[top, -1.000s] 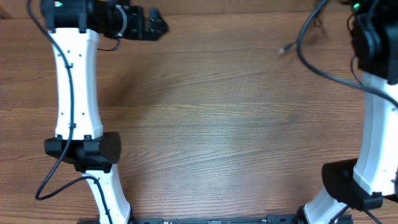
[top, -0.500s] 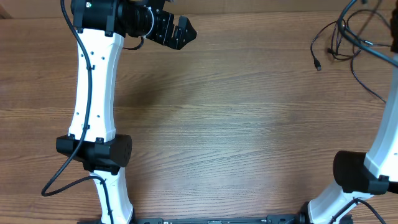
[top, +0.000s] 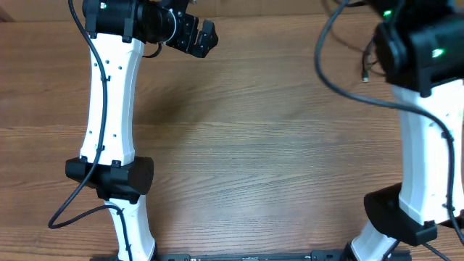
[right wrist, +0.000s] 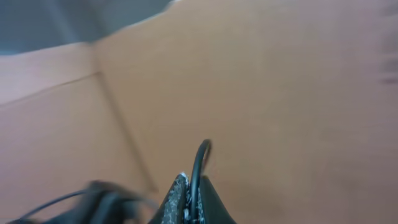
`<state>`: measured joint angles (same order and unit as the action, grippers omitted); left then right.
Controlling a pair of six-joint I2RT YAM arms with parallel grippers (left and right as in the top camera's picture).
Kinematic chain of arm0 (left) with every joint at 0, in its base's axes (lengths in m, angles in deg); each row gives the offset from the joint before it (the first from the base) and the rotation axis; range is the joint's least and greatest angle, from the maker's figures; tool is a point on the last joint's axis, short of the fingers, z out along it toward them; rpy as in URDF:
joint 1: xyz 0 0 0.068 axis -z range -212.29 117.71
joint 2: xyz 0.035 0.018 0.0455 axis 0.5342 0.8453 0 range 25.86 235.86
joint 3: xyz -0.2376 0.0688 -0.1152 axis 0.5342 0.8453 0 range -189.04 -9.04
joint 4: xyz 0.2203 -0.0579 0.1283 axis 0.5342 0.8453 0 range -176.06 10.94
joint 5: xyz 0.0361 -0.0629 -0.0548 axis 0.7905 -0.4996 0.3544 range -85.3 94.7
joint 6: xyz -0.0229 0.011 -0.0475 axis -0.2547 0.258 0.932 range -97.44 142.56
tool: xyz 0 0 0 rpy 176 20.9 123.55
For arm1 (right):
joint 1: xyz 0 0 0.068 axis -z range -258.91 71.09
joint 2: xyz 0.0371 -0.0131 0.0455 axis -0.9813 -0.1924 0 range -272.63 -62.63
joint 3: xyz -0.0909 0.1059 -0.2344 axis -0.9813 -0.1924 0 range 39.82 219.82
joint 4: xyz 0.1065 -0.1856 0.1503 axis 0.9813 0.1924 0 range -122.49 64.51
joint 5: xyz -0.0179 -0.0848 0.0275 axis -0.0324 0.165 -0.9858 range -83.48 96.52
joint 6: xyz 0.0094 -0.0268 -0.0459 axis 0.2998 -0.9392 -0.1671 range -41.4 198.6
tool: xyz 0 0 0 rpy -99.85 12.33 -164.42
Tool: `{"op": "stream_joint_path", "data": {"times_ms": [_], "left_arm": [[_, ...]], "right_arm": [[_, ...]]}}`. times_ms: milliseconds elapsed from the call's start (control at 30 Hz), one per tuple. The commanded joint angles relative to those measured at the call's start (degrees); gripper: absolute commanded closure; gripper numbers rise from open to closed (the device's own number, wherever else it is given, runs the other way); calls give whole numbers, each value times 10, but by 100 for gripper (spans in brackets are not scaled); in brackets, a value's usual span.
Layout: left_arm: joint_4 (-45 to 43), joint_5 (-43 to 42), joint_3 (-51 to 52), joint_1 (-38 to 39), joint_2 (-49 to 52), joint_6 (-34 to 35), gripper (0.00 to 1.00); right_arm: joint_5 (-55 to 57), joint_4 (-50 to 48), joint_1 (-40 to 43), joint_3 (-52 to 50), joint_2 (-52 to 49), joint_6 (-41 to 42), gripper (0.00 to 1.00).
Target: Untangle cables
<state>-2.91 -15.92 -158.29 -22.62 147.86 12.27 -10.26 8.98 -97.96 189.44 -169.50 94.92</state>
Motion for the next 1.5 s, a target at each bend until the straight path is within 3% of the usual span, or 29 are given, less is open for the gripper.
{"op": "stream_joint_path", "data": {"times_ms": [0, 167, 367, 600, 833, 967, 1100, 1267, 1467], "left_arm": [[0, 76, -12, -1, -14, 30, 0], [0, 145, -12, -22, -14, 114, 0], [9, 142, -12, -45, -14, 133, 0], [11, 142, -12, -43, -14, 133, 0], [9, 142, -12, -43, -14, 130, 0], [7, 142, -12, -43, -14, 130, 0], [7, 133, -12, -43, -15, 131, 0], [7, 120, -12, -43, -14, 130, 0], [7, 120, -12, -43, -14, 130, 0]], "right_arm": [[-9, -19, -25, 8, 17, 17, 96], [-7, -19, -37, 6, 15, 20, 96], [62, 26, -23, 4, 13, -3, 96], [232, 2, 81, 5, 13, -114, 96], [249, -35, 235, 5, 14, -236, 96], [249, -10, 288, 5, 23, -271, 96], [255, 102, 334, 5, 31, -261, 96], [341, 288, 373, 4, 30, -145, 96], [433, 271, 470, 5, 34, -88, 96]]}}
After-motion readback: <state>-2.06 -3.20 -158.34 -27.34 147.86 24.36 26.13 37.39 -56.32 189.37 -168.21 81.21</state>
